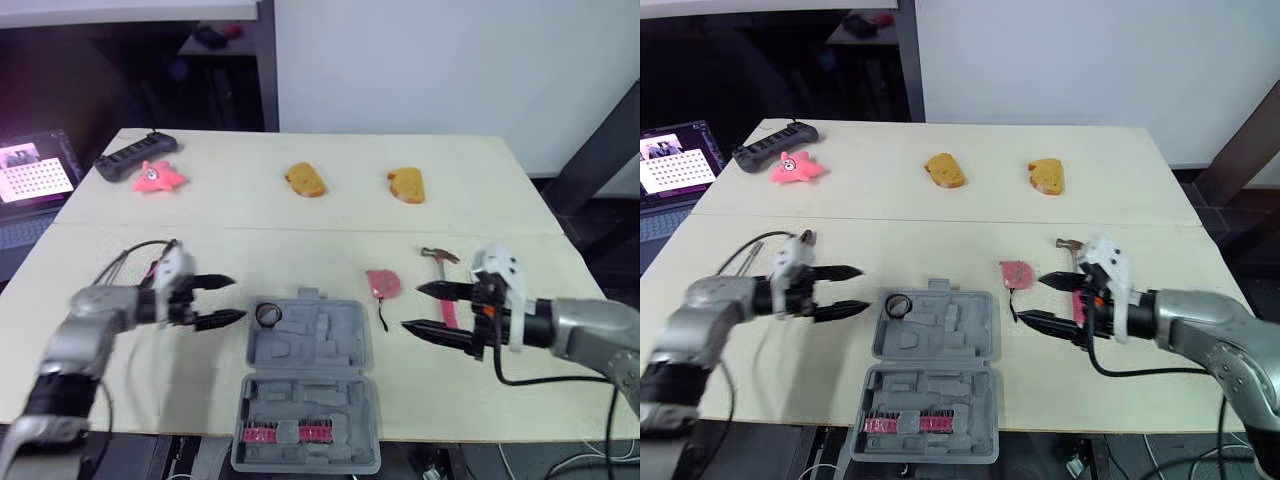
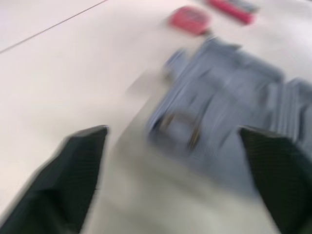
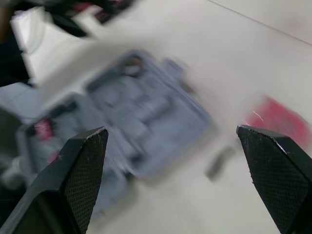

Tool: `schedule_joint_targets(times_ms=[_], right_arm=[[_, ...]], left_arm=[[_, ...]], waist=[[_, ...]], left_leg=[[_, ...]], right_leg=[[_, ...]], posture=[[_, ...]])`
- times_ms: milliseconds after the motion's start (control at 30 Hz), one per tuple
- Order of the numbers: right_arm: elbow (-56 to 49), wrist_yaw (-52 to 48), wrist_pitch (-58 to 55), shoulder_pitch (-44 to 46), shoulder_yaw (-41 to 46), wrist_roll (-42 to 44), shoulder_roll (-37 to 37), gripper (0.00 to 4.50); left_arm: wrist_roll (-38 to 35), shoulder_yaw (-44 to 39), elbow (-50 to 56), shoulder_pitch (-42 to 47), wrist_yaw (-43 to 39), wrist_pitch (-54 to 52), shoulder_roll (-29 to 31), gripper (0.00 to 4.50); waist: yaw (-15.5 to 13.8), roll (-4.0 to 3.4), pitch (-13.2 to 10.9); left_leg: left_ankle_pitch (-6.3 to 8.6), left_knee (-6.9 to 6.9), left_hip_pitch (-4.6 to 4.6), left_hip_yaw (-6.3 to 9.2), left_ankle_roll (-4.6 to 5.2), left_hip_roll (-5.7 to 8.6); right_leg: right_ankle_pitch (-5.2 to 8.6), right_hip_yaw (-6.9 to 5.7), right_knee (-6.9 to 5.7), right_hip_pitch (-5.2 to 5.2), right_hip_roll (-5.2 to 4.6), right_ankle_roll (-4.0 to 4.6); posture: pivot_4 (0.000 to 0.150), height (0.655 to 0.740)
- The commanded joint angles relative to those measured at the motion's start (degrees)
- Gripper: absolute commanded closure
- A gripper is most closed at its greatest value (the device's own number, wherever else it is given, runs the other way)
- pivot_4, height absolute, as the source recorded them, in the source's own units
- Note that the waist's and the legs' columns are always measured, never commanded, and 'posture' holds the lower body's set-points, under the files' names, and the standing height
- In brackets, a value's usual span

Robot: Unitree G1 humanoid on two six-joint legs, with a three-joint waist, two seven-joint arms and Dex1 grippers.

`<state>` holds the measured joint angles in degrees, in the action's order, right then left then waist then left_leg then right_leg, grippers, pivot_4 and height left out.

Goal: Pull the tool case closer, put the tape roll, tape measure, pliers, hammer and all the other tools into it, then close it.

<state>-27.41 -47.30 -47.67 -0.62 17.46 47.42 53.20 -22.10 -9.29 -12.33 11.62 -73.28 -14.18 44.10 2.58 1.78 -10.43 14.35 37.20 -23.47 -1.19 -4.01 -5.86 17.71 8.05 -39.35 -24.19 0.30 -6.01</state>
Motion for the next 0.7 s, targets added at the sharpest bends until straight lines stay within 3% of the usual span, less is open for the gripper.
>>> schedule_joint_targets(times_ms=[33, 233, 400, 700], right_arm=[[4.3, -4.4, 10.7, -6.5, 5.6, -5.5, -2.4, 0.00], [15.7, -6.9, 26.6, -13.5, 12.3, -12.5, -8.5, 0.00], [19.8, -7.6, 30.9, -14.8, 15.1, -12.8, -11.2, 0.00], [19.6, -6.4, 30.4, -15.0, 15.8, -12.0, -11.9, 0.00]], left_arm=[[-3.3, -9.5, 1.6, -7.2, 1.7, 2.7, 1.6, 0.05], [-8.6, -23.6, 1.9, -17.3, 7.1, 3.2, -0.1, 0.05], [-10.6, -29.1, -0.3, -21.6, 8.0, 3.9, -0.4, 0.05], [-12.3, -27.5, 5.7, -26.0, 7.2, 1.9, -1.0, 0.05]], waist=[[-0.1, 0.04, 0.0], [-0.2, 0.10, 0.0], [0.1, 0.04, 0.0], [-0.1, 0.08, 0.1]], left_leg=[[0.00, 0.00, 0.00, 0.00, 0.00, 0.00], [0.00, 0.04, 0.03, -0.02, -0.01, 0.01], [0.00, -0.03, 0.11, -0.03, -0.01, 0.01], [0.00, -0.04, 0.12, -0.04, -0.03, 0.01]], right_leg=[[0.00, 0.00, 0.01, 0.01, -0.01, 0.00], [0.12, -0.03, 0.07, 0.12, -0.06, 0.21], [0.13, -0.03, 0.06, 0.13, -0.04, 0.22], [0.14, -0.01, 0.06, 0.13, -0.04, 0.25]], posture=[[0.150, 0.7150], [0.150, 0.7150], [0.150, 0.7150], [0.150, 0.7150]])
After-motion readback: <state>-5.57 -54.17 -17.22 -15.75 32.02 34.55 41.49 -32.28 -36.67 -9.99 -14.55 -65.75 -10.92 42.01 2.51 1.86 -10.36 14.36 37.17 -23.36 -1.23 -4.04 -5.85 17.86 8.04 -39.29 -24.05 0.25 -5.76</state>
